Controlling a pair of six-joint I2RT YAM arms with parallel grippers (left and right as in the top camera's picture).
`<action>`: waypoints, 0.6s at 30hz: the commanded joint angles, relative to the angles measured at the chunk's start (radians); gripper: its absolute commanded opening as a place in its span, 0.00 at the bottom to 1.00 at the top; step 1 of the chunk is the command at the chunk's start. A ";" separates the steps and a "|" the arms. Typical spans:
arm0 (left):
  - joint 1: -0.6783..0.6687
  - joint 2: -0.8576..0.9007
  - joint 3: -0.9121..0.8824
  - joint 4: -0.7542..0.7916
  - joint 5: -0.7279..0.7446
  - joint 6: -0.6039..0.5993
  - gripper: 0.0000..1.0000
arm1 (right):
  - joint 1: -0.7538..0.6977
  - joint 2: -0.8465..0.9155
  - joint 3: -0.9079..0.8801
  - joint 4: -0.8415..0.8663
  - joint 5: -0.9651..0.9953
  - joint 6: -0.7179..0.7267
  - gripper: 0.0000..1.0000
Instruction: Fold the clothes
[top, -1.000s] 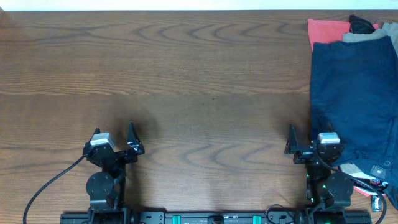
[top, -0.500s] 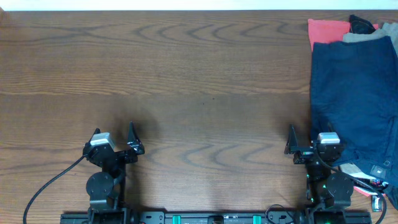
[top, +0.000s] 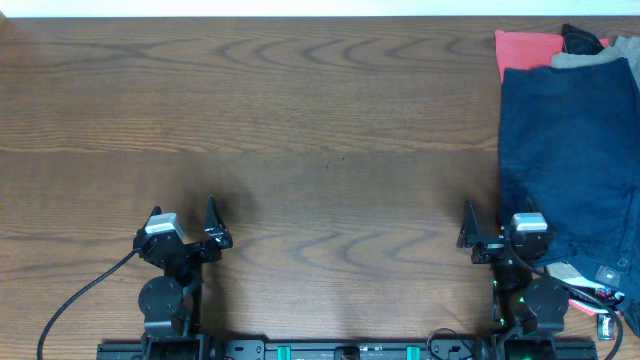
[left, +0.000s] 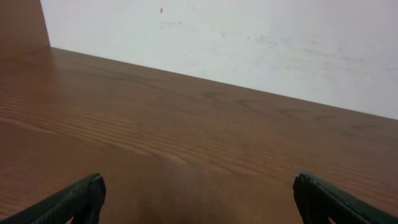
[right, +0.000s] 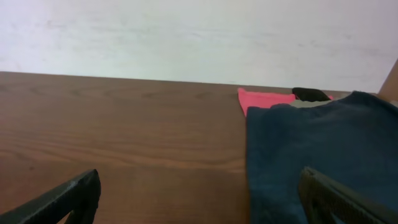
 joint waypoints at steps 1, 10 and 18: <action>0.004 0.014 -0.011 -0.045 -0.002 -0.012 0.98 | 0.013 0.001 -0.002 -0.001 -0.020 0.052 0.99; 0.003 0.166 0.138 -0.171 -0.001 -0.040 0.98 | 0.013 0.021 0.061 -0.080 -0.016 0.070 0.99; 0.003 0.414 0.373 -0.355 0.085 -0.110 0.98 | 0.013 0.175 0.241 -0.245 -0.016 0.070 0.99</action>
